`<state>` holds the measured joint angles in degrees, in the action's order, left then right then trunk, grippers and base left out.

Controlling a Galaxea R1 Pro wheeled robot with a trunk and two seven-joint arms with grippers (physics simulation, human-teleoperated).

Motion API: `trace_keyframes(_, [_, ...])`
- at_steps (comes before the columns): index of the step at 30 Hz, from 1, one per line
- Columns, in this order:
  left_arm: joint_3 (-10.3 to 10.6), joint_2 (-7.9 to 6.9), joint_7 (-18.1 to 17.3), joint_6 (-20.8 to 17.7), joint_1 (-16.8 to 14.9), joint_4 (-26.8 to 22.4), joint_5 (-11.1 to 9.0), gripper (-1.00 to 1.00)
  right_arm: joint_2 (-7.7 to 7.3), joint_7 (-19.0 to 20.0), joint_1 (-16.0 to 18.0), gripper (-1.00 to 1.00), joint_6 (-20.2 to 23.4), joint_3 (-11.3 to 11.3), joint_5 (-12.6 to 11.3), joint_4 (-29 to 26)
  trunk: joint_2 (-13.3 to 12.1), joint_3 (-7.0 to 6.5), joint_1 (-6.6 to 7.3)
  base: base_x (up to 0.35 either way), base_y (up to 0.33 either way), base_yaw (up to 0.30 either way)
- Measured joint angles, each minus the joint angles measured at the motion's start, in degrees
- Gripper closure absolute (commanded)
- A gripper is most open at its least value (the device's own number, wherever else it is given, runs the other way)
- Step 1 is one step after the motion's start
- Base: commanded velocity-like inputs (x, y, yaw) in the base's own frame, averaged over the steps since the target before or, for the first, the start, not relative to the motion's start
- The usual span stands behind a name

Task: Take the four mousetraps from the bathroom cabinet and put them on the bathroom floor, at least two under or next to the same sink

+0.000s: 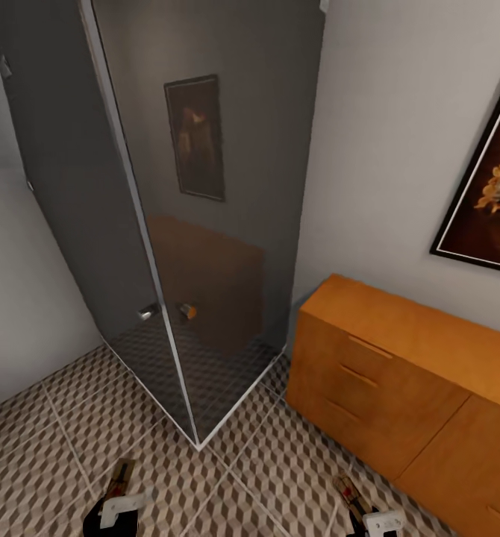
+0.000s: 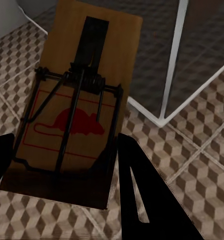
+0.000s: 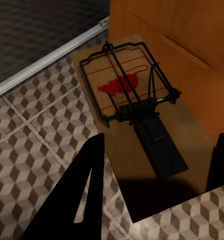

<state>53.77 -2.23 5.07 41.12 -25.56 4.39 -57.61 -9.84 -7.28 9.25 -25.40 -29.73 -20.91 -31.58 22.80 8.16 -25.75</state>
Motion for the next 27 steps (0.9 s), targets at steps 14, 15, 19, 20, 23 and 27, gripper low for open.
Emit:
trace_keyframes(14, [0.0,0.00,0.0,0.0,0.0,0.0,0.0,1.00,0.08,0.0,0.0,1.00,0.0,0.0,0.0,0.3,0.0,0.00,0.00,0.000,0.000,0.280])
trace_keyframes(15, [0.0,0.00,0.0,0.0,0.0,0.0,0.0,1.00,0.08,0.0,0.0,1.00,0.0,0.0,0.0,0.3,0.0,0.00,0.00,0.000,0.000,0.280])
trace_keyframes(19, [0.0,0.00,0.0,0.0,0.0,0.0,0.0,1.00,0.13,0.0,0.0,1.00,0.0,0.0,0.0,0.3,0.0,0.00,0.00,0.000,0.000,0.280])
trace_keyframes(20, [0.0,0.00,0.0,0.0,0.0,0.0,0.0,1.00,0.12,0.0,0.0,1.00,0.0,0.0,0.0,0.3,0.0,0.00,0.00,0.000,0.000,0.280])
trace_keyframes(23, [0.0,0.00,0.0,0.0,0.0,0.0,0.0,1.00,0.15,0.0,0.0,1.00,0.0,0.0,0.0,0.3,0.0,0.00,0.00,0.000,0.000,0.280])
trace_keyframes(27, [0.0,0.00,0.0,0.0,0.0,0.0,0.0,1.00,0.16,0.0,0.0,1.00,0.0,0.0,0.0,0.3,0.0,0.00,0.00,0.000,0.000,0.280])
